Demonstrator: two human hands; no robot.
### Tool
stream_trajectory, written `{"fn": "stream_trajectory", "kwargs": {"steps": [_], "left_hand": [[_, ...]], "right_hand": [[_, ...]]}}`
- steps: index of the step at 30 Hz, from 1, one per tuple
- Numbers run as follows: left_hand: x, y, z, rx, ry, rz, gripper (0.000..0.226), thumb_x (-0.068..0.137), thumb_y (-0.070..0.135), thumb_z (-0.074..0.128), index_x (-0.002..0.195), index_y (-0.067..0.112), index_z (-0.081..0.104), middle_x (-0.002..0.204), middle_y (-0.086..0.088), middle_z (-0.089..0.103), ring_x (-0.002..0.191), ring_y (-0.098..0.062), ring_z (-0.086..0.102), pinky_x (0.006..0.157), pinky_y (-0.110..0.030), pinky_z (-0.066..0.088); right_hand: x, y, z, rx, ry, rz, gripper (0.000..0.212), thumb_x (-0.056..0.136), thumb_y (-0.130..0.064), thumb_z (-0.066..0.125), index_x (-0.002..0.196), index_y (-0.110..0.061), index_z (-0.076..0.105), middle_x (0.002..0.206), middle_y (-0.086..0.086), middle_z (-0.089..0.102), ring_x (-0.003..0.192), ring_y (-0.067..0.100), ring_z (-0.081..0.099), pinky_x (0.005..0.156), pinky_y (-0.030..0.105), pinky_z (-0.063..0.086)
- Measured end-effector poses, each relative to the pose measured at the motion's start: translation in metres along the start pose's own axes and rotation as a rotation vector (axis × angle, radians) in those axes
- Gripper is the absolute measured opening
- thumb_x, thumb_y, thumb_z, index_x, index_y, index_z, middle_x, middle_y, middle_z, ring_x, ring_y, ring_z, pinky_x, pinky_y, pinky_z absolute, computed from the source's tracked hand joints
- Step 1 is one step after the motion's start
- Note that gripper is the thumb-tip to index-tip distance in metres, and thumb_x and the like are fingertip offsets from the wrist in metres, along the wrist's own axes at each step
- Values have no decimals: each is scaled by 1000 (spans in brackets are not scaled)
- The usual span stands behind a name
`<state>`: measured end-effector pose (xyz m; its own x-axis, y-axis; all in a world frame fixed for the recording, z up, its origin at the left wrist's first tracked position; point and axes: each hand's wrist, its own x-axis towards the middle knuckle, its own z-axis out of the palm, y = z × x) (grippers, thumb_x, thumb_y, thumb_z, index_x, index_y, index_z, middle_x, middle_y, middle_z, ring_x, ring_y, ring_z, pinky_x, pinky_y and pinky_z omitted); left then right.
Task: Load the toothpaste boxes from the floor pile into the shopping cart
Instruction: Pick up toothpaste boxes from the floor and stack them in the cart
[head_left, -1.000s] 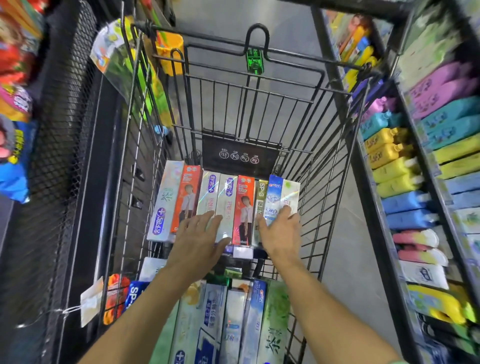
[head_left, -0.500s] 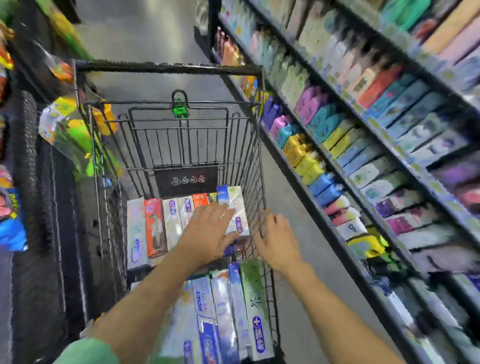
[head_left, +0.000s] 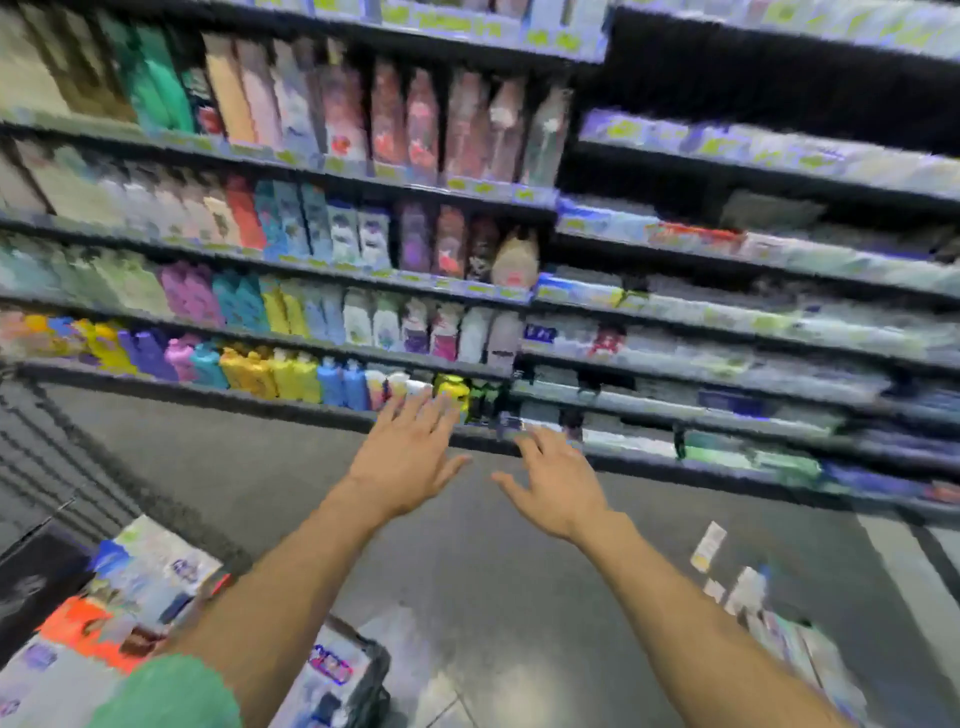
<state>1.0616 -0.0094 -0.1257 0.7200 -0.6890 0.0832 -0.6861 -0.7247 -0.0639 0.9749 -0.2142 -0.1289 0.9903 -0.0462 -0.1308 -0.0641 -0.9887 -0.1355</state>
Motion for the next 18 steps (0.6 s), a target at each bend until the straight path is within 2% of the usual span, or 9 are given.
{"fn": "stream_trajectory", "kwargs": {"steps": [2, 5, 9, 11, 15, 18], "left_hand": [[34, 68, -13, 10, 11, 126, 77, 93, 61, 26, 135, 8, 63, 140, -13, 61, 131, -34, 55, 108, -53, 43], [65, 171, -24, 29, 38, 283, 82, 93, 64, 17, 144, 11, 55, 150, -10, 52, 141, -29, 46, 116, -51, 33], [78, 300, -30, 31, 41, 450, 79, 97, 64, 19, 139, 10, 58, 144, -12, 58, 135, -32, 52, 111, -53, 41], [80, 358, -32, 6, 46, 508, 81, 97, 64, 17, 139, 9, 57, 142, -12, 59, 134, -33, 53, 110, -54, 41], [80, 463, -30, 38, 37, 615, 90, 93, 67, 1, 151, 13, 44, 156, -9, 43, 146, -29, 37, 119, -50, 27], [80, 524, -24, 31, -13, 703, 91, 93, 69, 3, 151, 12, 43, 157, -10, 43, 146, -30, 37, 120, -51, 27]], "right_hand": [[-48, 63, -8, 2, 39, 128, 100, 81, -74, 7, 151, -10, 39, 159, 15, 36, 146, 33, 32, 119, 43, 27], [-131, 150, -16, 31, 110, 303, 98, 83, -75, 11, 149, -10, 43, 153, 16, 43, 142, 36, 38, 117, 44, 31], [-250, 245, -15, 21, 85, 562, 102, 78, -76, 1, 155, -17, 33, 164, 10, 27, 152, 28, 22, 123, 40, 19], [-306, 281, -10, 26, 88, 662, 98, 80, -75, 4, 155, -19, 32, 165, 9, 25, 153, 27, 20, 124, 40, 18], [-404, 334, 8, 60, 141, 857, 78, 95, -68, 26, 157, -21, 30, 166, 8, 23, 153, 27, 19, 124, 42, 17], [-460, 356, 20, 82, 146, 980, 80, 94, -68, 26, 157, -19, 29, 166, 7, 25, 153, 27, 20, 123, 43, 19]]}}
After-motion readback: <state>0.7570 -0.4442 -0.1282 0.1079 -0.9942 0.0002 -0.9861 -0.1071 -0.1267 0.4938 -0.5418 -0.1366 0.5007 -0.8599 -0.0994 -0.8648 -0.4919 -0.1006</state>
